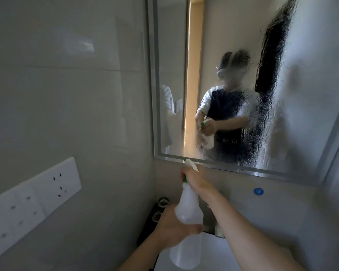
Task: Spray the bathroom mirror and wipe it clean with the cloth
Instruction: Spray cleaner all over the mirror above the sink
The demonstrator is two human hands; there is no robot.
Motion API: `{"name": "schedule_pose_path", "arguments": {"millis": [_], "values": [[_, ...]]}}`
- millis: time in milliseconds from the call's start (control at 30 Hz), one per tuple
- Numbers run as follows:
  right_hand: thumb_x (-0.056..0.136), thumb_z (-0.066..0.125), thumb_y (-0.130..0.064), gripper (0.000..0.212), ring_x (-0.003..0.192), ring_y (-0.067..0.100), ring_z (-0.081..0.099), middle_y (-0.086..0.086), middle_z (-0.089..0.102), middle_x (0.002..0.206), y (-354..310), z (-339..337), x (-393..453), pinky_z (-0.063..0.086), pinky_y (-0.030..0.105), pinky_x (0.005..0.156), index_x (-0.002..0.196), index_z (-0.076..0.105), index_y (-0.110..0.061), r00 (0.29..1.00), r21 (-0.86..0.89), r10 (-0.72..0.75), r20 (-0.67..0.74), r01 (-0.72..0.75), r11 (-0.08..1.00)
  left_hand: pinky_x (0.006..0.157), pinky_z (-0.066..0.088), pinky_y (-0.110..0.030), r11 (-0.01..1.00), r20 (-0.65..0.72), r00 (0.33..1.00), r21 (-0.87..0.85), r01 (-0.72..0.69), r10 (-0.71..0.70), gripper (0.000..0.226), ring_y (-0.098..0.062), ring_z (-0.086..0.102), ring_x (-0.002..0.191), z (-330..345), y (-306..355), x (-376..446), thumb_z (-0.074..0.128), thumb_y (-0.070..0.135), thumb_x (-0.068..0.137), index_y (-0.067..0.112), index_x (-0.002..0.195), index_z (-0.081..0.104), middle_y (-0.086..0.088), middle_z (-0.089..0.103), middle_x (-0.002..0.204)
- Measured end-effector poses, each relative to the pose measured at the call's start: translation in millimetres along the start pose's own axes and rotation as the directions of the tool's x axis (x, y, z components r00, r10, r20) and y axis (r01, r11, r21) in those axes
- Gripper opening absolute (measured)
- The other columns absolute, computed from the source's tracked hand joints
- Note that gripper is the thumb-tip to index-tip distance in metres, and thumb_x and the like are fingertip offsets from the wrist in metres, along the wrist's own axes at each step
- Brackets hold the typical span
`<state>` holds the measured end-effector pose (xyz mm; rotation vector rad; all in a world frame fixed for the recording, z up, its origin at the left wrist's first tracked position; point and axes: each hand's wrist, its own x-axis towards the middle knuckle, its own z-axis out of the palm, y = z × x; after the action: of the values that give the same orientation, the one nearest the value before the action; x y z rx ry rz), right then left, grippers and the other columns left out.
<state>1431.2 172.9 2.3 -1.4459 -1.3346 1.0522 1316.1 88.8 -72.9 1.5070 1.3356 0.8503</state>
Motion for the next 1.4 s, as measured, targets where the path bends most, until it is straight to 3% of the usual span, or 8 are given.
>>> {"name": "schedule_pose_path", "arguments": {"millis": [133, 333, 500, 667, 833, 967, 1100, 1400], "values": [[0.078, 0.052, -0.018, 0.016, 0.061, 0.021, 0.059, 0.009, 0.06, 0.066, -5.6, 13.5, 1.6, 0.048, 0.032, 0.061, 0.067, 0.058, -0.008, 1.0, 0.019, -0.013, 0.014, 0.012, 1.0, 0.087, 0.062, -0.036, 1.0, -0.024, 1.0, -0.008, 0.006, -0.006, 0.049, -0.007, 0.072, 0.093, -8.1, -0.5, -4.3, 0.093, 0.032, 0.06, 0.026, 0.103, 0.069, 0.005, 0.074, 0.103], [0.08, 0.051, -0.023, 0.024, 0.063, 0.022, 0.063, 0.016, 0.064, 0.071, -7.8, 37.8, -8.8, 0.05, 0.03, 0.059, 0.071, 0.061, -0.003, 0.997, 0.026, -0.075, -0.012, 0.075, 0.997, 0.079, 0.058, -0.025, 0.997, -0.104, 0.994, 0.071, 0.038, -0.031, 0.072, -0.006, 0.066, 0.099, -28.2, -11.3, -11.8, 0.094, 0.043, 0.053, 0.027, 0.113, 0.056, 0.008, 0.066, 0.111], [0.086, 0.05, -0.011, 0.019, 0.061, 0.021, 0.058, 0.012, 0.056, 0.066, -16.7, 42.4, -15.7, 0.045, 0.03, 0.058, 0.069, 0.057, -0.006, 0.99, 0.036, -0.142, 0.018, 0.141, 0.989, 0.089, 0.061, -0.036, 0.997, -0.126, 0.992, 0.073, 0.034, -0.025, 0.078, -0.008, 0.067, 0.102, -34.2, -11.4, -13.3, 0.093, 0.047, 0.047, 0.028, 0.115, 0.06, 0.008, 0.068, 0.112], [0.082, 0.056, -0.014, 0.018, 0.065, 0.024, 0.056, 0.009, 0.055, 0.067, -32.8, 37.1, -23.6, 0.044, 0.035, 0.065, 0.064, 0.054, -0.01, 0.988, 0.114, -0.135, -0.078, 0.144, 0.983, 0.078, 0.059, -0.024, 0.995, -0.112, 0.994, 0.104, -0.003, 0.014, 0.05, -0.001, 0.067, 0.092, -42.9, 1.2, -13.0, 0.094, 0.03, 0.063, 0.032, 0.1, 0.061, 0.009, 0.07, 0.104], [0.087, 0.055, -0.01, 0.023, 0.062, 0.022, 0.056, 0.01, 0.058, 0.067, -49.4, 23.5, -28.0, 0.043, 0.031, 0.062, 0.064, 0.054, -0.01, 0.98, 0.123, -0.169, -0.107, 0.181, 0.976, 0.083, 0.062, -0.034, 0.992, -0.126, 0.991, 0.124, -0.029, 0.045, 0.058, -0.006, 0.069, 0.094, -44.4, 14.9, -10.5, 0.095, 0.038, 0.058, 0.03, 0.104, 0.062, 0.009, 0.071, 0.105], [0.085, 0.055, -0.014, 0.017, 0.064, 0.021, 0.057, 0.009, 0.059, 0.068, -58.6, 10.1, -31.5, 0.042, 0.03, 0.06, 0.069, 0.057, -0.009, 0.973, 0.085, -0.217, -0.083, 0.224, 0.971, 0.073, 0.058, -0.024, 0.99, -0.131, 0.989, 0.131, -0.049, 0.066, 0.069, -0.005, 0.068, 0.094, -38.2, 25.9, -8.9, 0.096, 0.04, 0.056, 0.027, 0.112, 0.058, 0.009, 0.068, 0.107], [0.086, 0.055, -0.013, 0.02, 0.063, 0.017, 0.057, 0.004, 0.06, 0.068, -64.2, -6.2, -37.1, 0.041, 0.025, 0.056, 0.066, 0.057, -0.011, 0.961, 0.09, -0.245, -0.125, 0.257, 0.962, 0.074, 0.059, -0.027, 0.983, -0.115, 0.988, 0.161, -0.084, 0.103, 0.074, -0.005, 0.068, 0.094, -33.0, 37.7, -7.8, 0.095, 0.045, 0.051, 0.027, 0.113, 0.057, 0.009, 0.068, 0.107], [0.091, 0.053, -0.011, 0.021, 0.066, 0.021, 0.051, 0.011, 0.054, 0.068, -66.8, -35.9, -48.7, 0.038, 0.032, 0.065, 0.071, 0.058, -0.006, 0.94, 0.129, -0.29, -0.181, 0.316, 0.94, 0.079, 0.062, -0.032, 0.969, -0.071, 0.982, 0.185, -0.162, 0.178, 0.077, -0.005, 0.067, 0.094, -18.0, 58.2, -4.5, 0.095, 0.045, 0.049, 0.027, 0.113, 0.058, 0.009, 0.068, 0.106]]}}
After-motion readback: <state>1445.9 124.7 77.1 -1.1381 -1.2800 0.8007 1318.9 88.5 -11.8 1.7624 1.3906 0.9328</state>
